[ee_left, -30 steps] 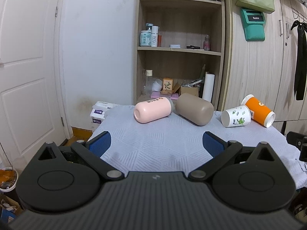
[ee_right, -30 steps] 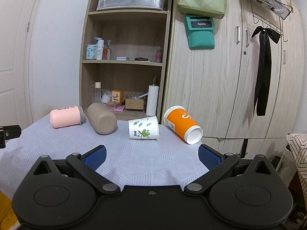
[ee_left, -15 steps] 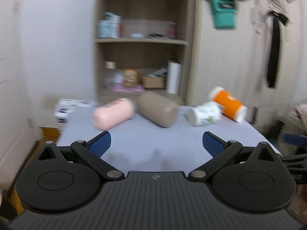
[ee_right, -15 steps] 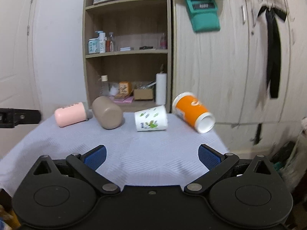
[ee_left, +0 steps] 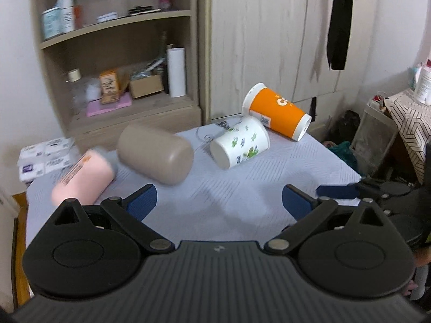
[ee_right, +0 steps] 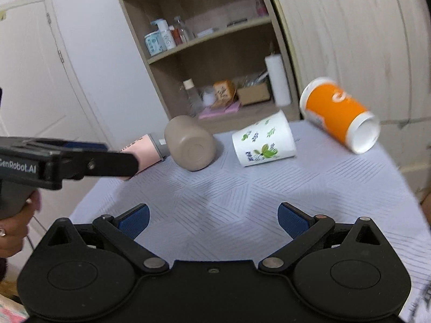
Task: Flip cup upright
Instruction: 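Move the left tool toward the white leaf-print cup lying on its side, then close the left gripper around the white cup's body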
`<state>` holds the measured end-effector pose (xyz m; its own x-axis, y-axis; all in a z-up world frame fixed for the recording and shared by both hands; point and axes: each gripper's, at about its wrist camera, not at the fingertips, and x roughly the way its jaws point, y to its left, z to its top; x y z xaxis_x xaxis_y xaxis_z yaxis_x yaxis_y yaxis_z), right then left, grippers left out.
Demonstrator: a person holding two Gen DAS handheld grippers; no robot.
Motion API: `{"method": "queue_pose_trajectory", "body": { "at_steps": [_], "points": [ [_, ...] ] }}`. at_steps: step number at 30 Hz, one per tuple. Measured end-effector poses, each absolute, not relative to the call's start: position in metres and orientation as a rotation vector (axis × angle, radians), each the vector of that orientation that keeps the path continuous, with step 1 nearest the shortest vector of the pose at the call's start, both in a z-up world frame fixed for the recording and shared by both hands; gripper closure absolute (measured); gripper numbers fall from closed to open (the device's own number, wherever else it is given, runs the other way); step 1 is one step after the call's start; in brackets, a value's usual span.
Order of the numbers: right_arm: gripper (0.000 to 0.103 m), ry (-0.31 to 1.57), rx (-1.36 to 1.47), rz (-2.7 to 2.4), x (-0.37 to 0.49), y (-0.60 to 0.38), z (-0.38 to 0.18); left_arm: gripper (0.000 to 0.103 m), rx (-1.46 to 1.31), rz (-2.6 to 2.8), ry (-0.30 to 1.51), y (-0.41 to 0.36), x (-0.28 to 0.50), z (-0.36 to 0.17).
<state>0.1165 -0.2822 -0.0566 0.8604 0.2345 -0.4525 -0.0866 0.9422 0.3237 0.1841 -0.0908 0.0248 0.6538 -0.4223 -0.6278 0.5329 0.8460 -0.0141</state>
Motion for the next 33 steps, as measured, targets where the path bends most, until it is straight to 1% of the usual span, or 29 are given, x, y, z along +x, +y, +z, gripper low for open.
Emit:
{"method": "queue_pose_trajectory", "body": {
  "at_steps": [6, 10, 13, 15, 17, 19, 25, 30, 32, 33],
  "points": [
    [0.011, 0.540, 0.463, 0.173, 0.147, -0.307, -0.064, 0.003, 0.243, -0.649, 0.700, -0.123, 0.228, 0.033],
    [0.022, 0.553, 0.579, 0.195, 0.166, -0.315, -0.071, 0.006, 0.131, -0.731, 0.814, -0.133, 0.262, 0.034],
    [0.026, 0.556, 0.606, 0.156, 0.180, -0.312, -0.077, 0.008, 0.196, -0.748, 0.784, -0.149, 0.275, 0.035],
    [0.026, 0.545, 0.617, 0.125, 0.189, -0.311, -0.080, 0.010, 0.244, -0.756, 0.776, -0.160, 0.285, 0.031],
    [0.026, 0.526, 0.638, 0.087, 0.195, -0.311, -0.082, 0.015, 0.281, -0.769, 0.794, -0.169, 0.296, 0.025],
    [0.026, 0.516, 0.663, 0.059, 0.199, -0.314, -0.085, 0.017, 0.318, -0.771, 0.817, -0.178, 0.307, 0.017],
    [0.024, 0.490, 0.695, -0.006, 0.213, -0.313, -0.090, 0.017, 0.417, -0.810, 0.849, -0.196, 0.338, -0.003],
    [0.023, 0.472, 0.726, -0.047, 0.219, -0.314, -0.095, 0.017, 0.386, -0.868, 0.905, -0.200, 0.353, -0.010],
    [0.023, 0.458, 0.741, -0.058, 0.218, -0.316, -0.097, 0.017, 0.296, -0.830, 0.935, -0.197, 0.361, -0.013],
    [0.022, 0.454, 0.750, -0.061, 0.218, -0.318, -0.098, 0.018, 0.249, -0.826, 0.977, -0.196, 0.366, -0.015]
  ]
}}
